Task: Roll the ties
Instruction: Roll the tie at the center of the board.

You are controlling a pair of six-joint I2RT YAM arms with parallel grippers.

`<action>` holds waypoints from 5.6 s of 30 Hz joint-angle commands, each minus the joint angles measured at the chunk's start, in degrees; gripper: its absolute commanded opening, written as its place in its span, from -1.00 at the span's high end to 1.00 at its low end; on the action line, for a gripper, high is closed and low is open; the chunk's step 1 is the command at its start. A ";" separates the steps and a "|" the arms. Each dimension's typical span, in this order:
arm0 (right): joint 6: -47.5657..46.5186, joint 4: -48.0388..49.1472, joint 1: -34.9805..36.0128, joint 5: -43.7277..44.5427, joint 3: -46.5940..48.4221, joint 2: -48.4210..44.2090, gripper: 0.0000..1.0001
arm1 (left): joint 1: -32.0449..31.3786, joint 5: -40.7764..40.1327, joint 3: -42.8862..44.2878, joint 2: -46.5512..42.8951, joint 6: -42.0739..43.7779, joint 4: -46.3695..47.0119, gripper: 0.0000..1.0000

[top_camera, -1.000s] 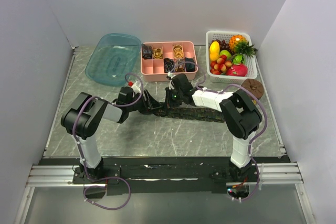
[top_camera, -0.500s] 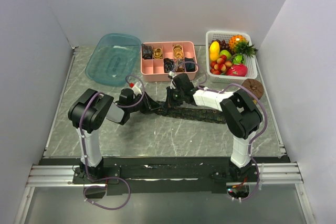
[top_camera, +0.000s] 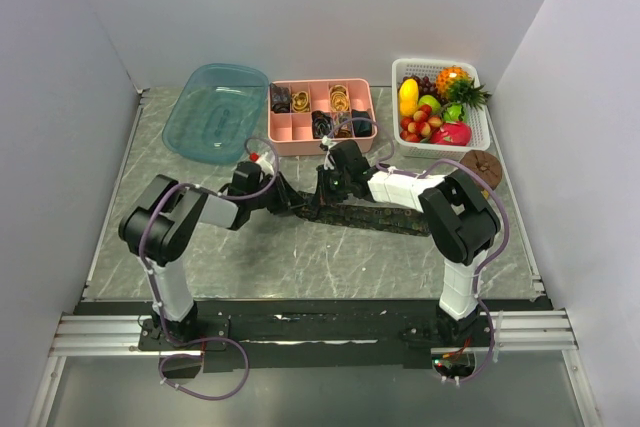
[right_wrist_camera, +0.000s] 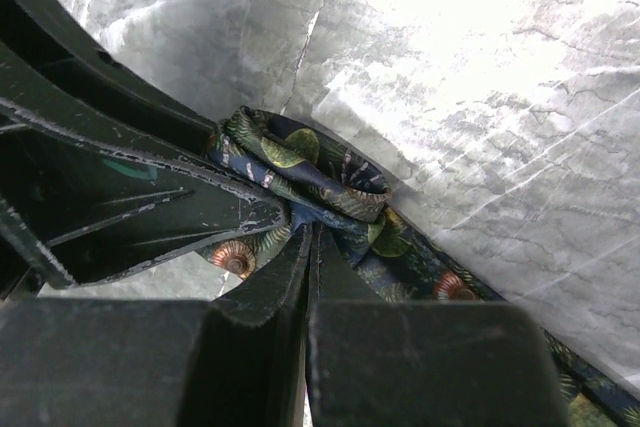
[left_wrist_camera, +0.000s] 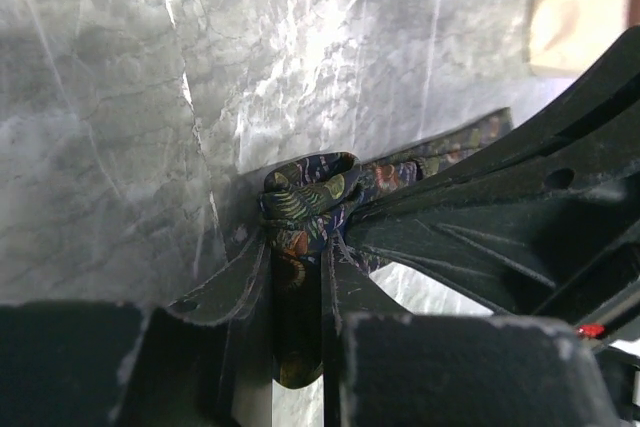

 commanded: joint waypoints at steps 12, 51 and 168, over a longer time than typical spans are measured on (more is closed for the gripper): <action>1.72 4.22 0.35 -2.62 1.35 3.81 1.00 | -5.96 -21.79 15.29 -7.67 17.20 -39.42 0.98; 6.64 12.05 -3.43 -8.96 -6.91 -4.97 1.00 | -23.01 -53.17 35.78 6.92 21.33 -65.81 0.98; 1.81 8.10 -8.18 -6.67 -15.35 -15.87 1.00 | -3.07 1.20 7.58 -15.06 4.65 -24.45 -0.95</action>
